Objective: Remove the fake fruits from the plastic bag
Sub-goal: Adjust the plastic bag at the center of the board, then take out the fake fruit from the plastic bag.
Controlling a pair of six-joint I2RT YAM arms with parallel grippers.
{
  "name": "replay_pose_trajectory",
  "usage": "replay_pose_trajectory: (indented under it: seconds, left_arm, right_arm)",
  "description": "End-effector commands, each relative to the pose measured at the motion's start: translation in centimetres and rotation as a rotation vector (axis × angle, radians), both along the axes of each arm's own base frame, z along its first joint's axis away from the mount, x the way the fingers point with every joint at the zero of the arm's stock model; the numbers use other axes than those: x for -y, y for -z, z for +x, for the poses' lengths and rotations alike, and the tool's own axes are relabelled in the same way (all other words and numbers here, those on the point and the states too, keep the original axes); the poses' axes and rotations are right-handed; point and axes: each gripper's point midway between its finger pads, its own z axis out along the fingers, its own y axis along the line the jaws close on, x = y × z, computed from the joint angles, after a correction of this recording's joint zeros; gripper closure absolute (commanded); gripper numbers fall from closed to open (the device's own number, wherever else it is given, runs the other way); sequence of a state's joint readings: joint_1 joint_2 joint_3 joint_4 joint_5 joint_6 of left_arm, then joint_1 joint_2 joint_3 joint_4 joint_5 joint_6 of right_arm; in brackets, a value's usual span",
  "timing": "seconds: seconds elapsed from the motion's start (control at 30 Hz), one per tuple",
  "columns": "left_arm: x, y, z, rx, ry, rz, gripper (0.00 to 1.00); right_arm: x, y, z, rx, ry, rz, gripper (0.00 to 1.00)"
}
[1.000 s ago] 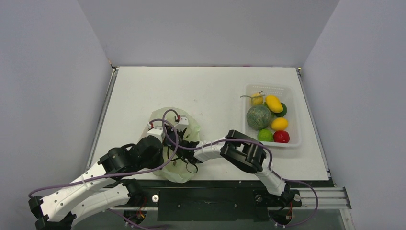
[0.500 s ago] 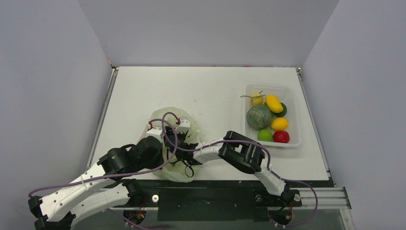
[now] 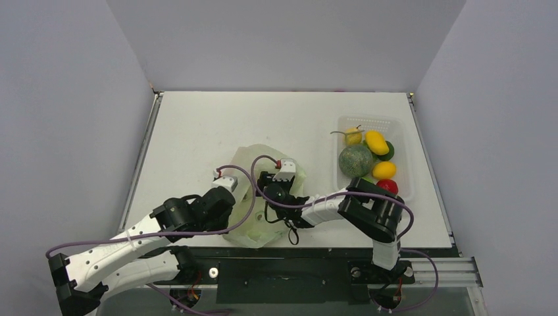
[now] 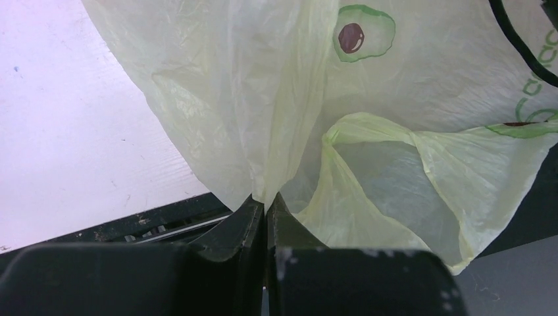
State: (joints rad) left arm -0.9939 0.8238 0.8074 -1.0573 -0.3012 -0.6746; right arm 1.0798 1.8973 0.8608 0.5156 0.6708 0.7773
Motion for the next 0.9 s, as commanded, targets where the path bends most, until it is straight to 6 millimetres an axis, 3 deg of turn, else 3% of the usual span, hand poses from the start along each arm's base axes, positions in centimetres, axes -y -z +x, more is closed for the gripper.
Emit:
replay_pose_trajectory:
  seconds: [0.0,0.07,0.13,0.27,0.4,0.6,0.83,0.87]
  left_arm:
    - [0.4,-0.8,0.4,0.03,-0.013,-0.018,1.0]
    - [0.2,-0.7,0.5,0.028,-0.019,-0.004,1.0]
    - [0.1,-0.5,0.6,0.021,-0.027,0.019,1.0]
    - [-0.2,0.0,0.8,0.002,-0.046,0.074,1.0]
    - [0.0,0.0,0.8,0.007,-0.047,0.066,1.0]
    - [-0.1,-0.7,0.8,0.039,-0.058,0.018,1.0]
    - [-0.1,-0.6,0.8,0.033,-0.058,0.023,1.0]
    - [-0.1,-0.5,0.8,0.033,-0.059,0.025,1.0]
  right_arm:
    - [-3.3,-5.0,-1.7,0.087,-0.187,0.128,0.35]
    - [-4.6,-6.3,-3.0,0.125,-0.294,0.155,0.23]
    - [-6.1,-7.0,-4.4,0.141,-0.396,0.185,0.18]
    - [-9.2,-7.6,-5.8,0.151,-0.528,0.25,0.15]
    - [-11.4,-7.5,-5.9,0.16,-0.553,0.258,0.14]
    - [-13.0,-6.1,-4.9,0.152,-0.53,0.201,0.13]
    - [-15.5,-3.4,-3.9,0.113,-0.524,0.159,0.13]
    - [-15.5,-2.2,-3.9,0.09,-0.521,0.131,0.13]
